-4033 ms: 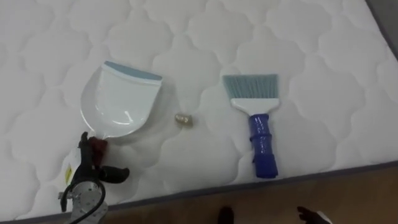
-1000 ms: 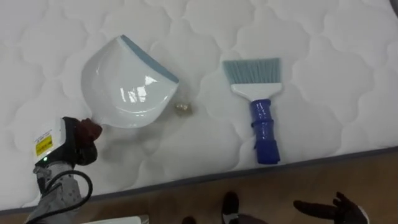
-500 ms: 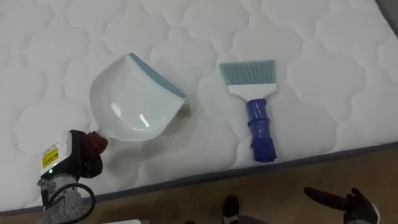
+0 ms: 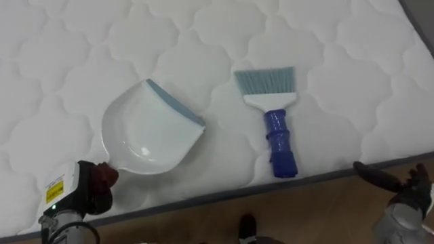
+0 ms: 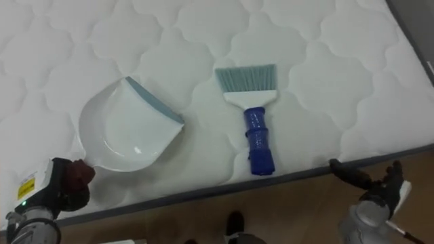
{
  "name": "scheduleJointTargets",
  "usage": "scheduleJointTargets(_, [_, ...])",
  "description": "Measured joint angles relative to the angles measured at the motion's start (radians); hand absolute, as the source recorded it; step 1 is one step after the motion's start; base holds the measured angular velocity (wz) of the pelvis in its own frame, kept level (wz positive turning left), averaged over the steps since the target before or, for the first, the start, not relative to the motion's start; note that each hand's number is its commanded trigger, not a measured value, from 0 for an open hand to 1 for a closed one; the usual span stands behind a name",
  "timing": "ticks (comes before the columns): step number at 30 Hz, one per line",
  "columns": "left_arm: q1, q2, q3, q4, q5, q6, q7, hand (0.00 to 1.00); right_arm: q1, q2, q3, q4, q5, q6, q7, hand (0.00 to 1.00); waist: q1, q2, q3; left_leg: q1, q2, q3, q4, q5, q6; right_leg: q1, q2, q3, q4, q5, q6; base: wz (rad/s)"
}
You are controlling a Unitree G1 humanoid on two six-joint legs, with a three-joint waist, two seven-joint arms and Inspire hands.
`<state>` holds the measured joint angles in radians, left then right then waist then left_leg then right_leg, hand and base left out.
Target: Clean bed
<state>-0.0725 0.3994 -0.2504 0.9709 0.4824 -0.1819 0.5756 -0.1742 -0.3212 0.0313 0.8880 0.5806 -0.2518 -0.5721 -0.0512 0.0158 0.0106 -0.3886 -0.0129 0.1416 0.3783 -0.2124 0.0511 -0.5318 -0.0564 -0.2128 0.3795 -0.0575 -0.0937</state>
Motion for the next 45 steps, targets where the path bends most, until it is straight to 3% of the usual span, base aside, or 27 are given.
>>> scheduleJointTargets(8, [0.004,0.008,0.002,0.006,0.003,-0.02,-0.026,1.0,-0.016,-0.002,-0.017,-0.115,-0.319,-0.092,-0.219,0.0,0.007,0.001,0.0011,-0.003,0.001,0.018,-0.02,0.0,0.001,-0.012,0.005,0.02,-0.002,0.004,0.004,-0.01])
scheduleJointTargets(12, [0.013,0.008,-0.001,-0.001,0.002,-0.02,-0.048,1.0,-0.026,-0.004,-0.014,-0.154,-0.419,-0.109,-0.294,0.0,0.013,0.009,0.0047,-0.01,0.004,0.019,-0.016,0.0,0.001,-0.011,0.006,0.016,-0.006,0.004,0.002,-0.01])
scheduleJointTargets(15, [0.013,0.008,-0.009,-0.01,0.002,-0.02,-0.077,1.0,-0.026,-0.004,-0.001,-0.199,-0.481,-0.134,-0.352,0.0,0.029,0.015,0.0031,-0.019,0.004,0.017,-0.013,0.0,0.001,-0.022,0.004,0.014,-0.001,0.004,0.002,0.0])
scheduleJointTargets(17, [0.01,0.008,-0.009,-0.009,0.002,-0.017,-0.085,1.0,-0.048,-0.004,0.043,-0.204,-0.511,-0.146,-0.381,0.0,0.038,0.016,0.0034,-0.03,0.002,0.018,-0.006,0.001,0.001,-0.039,0.001,0.014,0.004,0.004,0.001,0.0])
scheduleJointTargets(20, [0.008,0.009,-0.011,-0.009,0.002,-0.017,-0.093,1.0,-0.05,-0.004,0.082,-0.204,-0.528,-0.151,-0.382,0.0,0.058,0.017,0.0041,-0.038,0.002,0.018,-0.002,0.001,0.001,-0.045,0.001,0.014,0.005,0.002,0.002,0.0])
scheduleJointTargets(27, [0.004,0.013,-0.012,0.002,-0.001,-0.012,-0.118,1.0,-0.053,-0.004,0.146,-0.193,-0.536,-0.153,-0.36,0.0,0.063,0.016,0.0078,-0.037,0.0,0.02,0.0,0.001,0.001,-0.046,-0.006,0.01,0.016,-0.011,0.006,0.06])
scheduleJointTargets(29, [-0.004,0.013,-0.012,0.005,-0.001,-0.011,-0.133,1.0,-0.053,-0.003,0.177,-0.184,-0.537,-0.154,-0.325,0.0,0.061,0.017,0.0209,-0.039,0.0,0.02,0.002,0.001,0.002,-0.046,-0.006,0.01,0.015,-0.011,0.005,0.0])
scheduleJointTargets(31, [-0.016,0.014,-0.027,0.01,-0.005,-0.011,-0.144,1.0,-0.049,-0.004,0.204,-0.178,-0.537,-0.153,-0.297,0.0,0.058,0.024,0.0283,-0.046,0.001,0.02,0.006,0.001,0.002,-0.048,-0.006,0.006,0.012,-0.012,0.005,0.04])
scheduleJointTargets(35, [-0.045,0.02,-0.05,0.011,-0.019,-0.011,-0.162,1.0,-0.05,0.002,0.268,-0.155,-0.532,-0.152,-0.237,0.0,0.068,0.026,0.0292,-0.069,0.001,0.019,0.009,0.0,0.002,-0.071,-0.006,0.005,0.015,-0.011,0.003,0.01])
scheduleJointTargets(45, [-0.055,0.021,-0.069,0.011,0.004,0.017,-0.176,1.0,-0.051,0.004,0.306,-0.115,-0.529,-0.127,-0.119,0.0,0.093,0.036,0.0283,-0.071,0.001,0.017,0.005,0.0,0.002,-0.072,-0.012,-0.012,0.014,-0.01,0.002,0.0])
